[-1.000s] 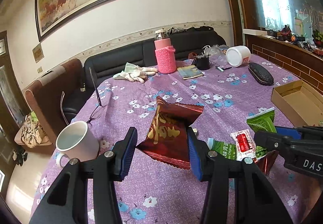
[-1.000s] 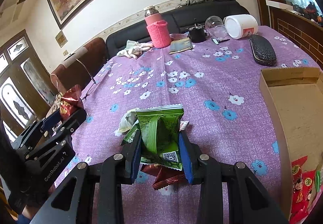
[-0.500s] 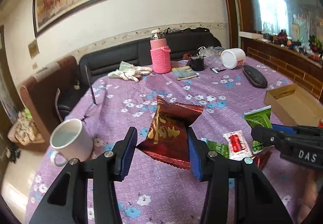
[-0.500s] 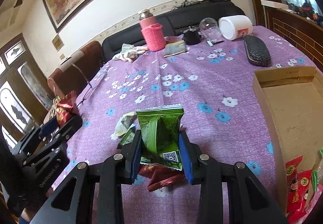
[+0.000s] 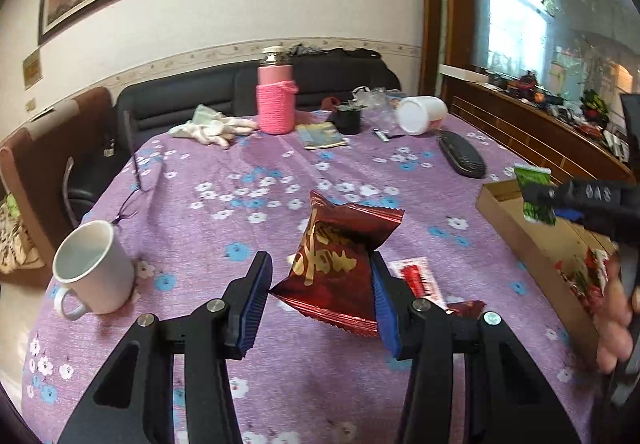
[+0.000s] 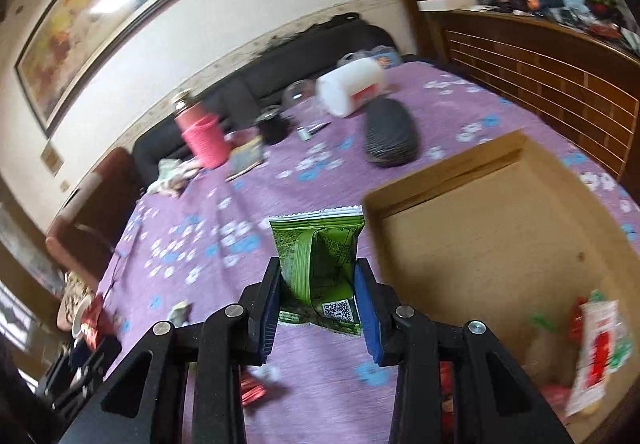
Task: Organize snacks
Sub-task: 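Carry both held snacks over to the cardboard box, then lower both snacks into the box and open both tools, then move both open tools back toward the snack pile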
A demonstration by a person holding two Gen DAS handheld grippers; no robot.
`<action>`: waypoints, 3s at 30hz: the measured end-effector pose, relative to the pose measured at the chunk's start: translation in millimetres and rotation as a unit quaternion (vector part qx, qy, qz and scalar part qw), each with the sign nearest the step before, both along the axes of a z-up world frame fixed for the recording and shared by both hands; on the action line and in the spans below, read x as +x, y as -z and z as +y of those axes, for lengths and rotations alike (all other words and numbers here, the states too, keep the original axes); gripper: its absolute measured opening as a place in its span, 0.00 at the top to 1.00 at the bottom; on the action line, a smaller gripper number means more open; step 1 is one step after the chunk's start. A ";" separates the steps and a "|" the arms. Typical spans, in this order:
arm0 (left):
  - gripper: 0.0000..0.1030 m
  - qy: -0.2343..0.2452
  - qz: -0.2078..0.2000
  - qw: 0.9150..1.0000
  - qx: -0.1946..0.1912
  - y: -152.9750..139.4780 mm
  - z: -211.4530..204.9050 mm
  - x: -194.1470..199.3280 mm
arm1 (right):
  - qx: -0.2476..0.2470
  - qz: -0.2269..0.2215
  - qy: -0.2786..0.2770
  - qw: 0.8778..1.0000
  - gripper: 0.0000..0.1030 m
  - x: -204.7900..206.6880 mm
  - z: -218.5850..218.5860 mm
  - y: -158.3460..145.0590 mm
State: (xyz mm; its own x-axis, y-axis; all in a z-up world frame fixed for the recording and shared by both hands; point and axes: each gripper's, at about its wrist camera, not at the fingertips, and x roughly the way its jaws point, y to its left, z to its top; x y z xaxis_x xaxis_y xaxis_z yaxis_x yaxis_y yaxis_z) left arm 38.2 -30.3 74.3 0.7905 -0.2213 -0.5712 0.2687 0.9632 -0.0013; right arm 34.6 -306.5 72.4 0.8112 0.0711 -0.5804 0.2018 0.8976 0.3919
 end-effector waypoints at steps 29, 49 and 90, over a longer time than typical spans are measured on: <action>0.54 0.188 0.184 0.965 -0.019 35.6 -265.2 13.7 | 0.150 0.104 0.151 0.972 0.64 -7.2 -178.5 45.5; 0.54 0.189 0.190 0.963 0.002 45.8 -269.7 16.2 | 0.132 0.123 0.146 0.973 0.58 -0.3 -172.4 46.9; 0.45 -0.033 0.164 0.984 -0.063 21.4 -5.4 52.6 | -0.022 0.023 -0.211 0.977 0.57 13.5 71.8 31.2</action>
